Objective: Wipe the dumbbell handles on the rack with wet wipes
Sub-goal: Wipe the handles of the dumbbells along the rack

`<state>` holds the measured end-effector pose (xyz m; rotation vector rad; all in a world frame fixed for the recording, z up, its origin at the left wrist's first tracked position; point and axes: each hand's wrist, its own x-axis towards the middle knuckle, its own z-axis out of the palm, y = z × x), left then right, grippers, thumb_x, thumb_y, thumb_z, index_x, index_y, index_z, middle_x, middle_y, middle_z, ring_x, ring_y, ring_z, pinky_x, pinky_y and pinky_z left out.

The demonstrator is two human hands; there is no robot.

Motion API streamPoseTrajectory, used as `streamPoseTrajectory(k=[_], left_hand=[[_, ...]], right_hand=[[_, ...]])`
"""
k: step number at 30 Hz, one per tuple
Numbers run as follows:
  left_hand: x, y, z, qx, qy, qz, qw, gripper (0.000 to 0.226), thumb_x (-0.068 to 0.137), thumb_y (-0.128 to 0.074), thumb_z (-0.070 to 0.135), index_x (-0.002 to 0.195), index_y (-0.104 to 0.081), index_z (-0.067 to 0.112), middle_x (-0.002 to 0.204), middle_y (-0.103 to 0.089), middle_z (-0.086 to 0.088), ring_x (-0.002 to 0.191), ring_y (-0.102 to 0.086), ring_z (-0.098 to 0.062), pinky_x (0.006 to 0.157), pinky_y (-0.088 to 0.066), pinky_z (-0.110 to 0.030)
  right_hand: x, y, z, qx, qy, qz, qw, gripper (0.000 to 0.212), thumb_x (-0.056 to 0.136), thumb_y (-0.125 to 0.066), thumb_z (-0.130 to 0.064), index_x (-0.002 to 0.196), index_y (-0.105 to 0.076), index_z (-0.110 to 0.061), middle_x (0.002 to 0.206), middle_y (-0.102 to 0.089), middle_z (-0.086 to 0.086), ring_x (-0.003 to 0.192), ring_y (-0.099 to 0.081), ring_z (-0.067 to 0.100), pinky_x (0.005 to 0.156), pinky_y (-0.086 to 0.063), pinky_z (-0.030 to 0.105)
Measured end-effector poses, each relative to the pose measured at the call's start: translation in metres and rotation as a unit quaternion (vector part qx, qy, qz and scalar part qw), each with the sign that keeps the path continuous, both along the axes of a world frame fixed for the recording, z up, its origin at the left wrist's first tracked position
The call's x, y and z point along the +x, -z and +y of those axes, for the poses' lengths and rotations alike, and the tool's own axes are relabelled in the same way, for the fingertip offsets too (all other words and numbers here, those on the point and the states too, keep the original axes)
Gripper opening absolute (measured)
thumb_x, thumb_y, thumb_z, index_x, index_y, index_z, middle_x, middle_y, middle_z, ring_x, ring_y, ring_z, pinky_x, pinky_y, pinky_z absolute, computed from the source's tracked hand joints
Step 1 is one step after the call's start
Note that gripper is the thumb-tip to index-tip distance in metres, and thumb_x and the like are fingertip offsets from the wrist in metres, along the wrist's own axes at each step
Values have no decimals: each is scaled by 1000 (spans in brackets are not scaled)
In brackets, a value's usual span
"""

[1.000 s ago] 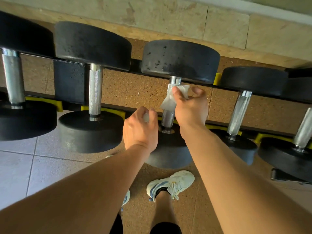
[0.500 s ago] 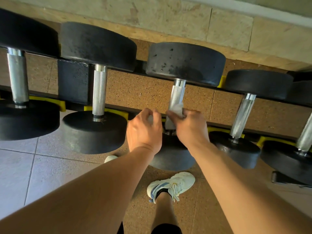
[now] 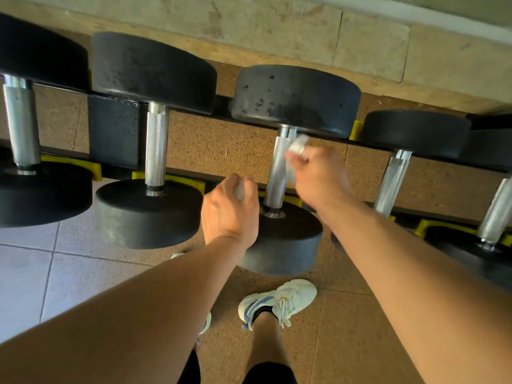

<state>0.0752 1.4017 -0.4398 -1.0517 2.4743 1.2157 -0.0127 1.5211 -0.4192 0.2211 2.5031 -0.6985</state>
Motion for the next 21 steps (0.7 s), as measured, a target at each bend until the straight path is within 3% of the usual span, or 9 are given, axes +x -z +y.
streamPoseTrajectory(k=[3,6,9,12,14,17,21], left_hand=[[0,0,0,-8,4,0,1000,38,98,-41,41,64,-44,22,61,-49,3,61,-47,-10,60,-28,-31],[0,-2,0,-19,2,-1,1000,39,99,-42,40,65,-46,21,60,-51,3,60,-48,-8,58,-23,-31],[0,-2,0,-20,-1,-4,1000,39,99,-42,40,65,-47,20,61,-51,2,61,-48,-10,59,-22,-31],[-2,-2,0,-10,-5,-13,1000,38,99,-41,39,68,-52,21,64,-54,2,63,-50,-11,59,-26,-32],[-3,-3,0,-10,-10,-14,1000,39,100,-41,36,64,-47,23,61,-50,4,59,-47,-10,58,-23,-31],[-4,-5,0,-15,-27,-23,999,40,100,-40,33,62,-44,24,59,-48,4,58,-45,-11,58,-20,-31],[-5,-5,0,-9,-37,-29,999,36,99,-38,33,66,-47,22,64,-51,3,65,-48,-21,62,-26,-35]], right_hand=[[3,1,-1,44,-22,82,995,24,104,-47,-30,111,-65,-15,85,-60,-4,67,-55,5,51,-40,20],[52,8,16,97,-216,-35,971,18,98,-54,-23,107,-65,-12,94,-67,8,83,-67,25,66,-53,33],[40,2,36,65,-246,-124,959,23,100,-49,-26,115,-60,-12,94,-65,6,80,-63,22,62,-43,31],[22,-10,32,77,-234,-86,965,25,100,-52,-27,123,-52,-18,88,-59,2,74,-58,19,62,-43,31],[32,-21,17,90,-323,-51,941,21,97,-52,-24,115,-62,-22,95,-67,6,82,-64,24,67,-49,34],[45,-34,-2,91,-432,56,895,17,97,-47,-22,102,-63,-24,91,-67,4,84,-68,26,61,-39,31],[39,-29,-5,18,-373,72,925,10,101,-43,-34,93,-48,-30,77,-57,-3,75,-64,23,58,-36,31]])
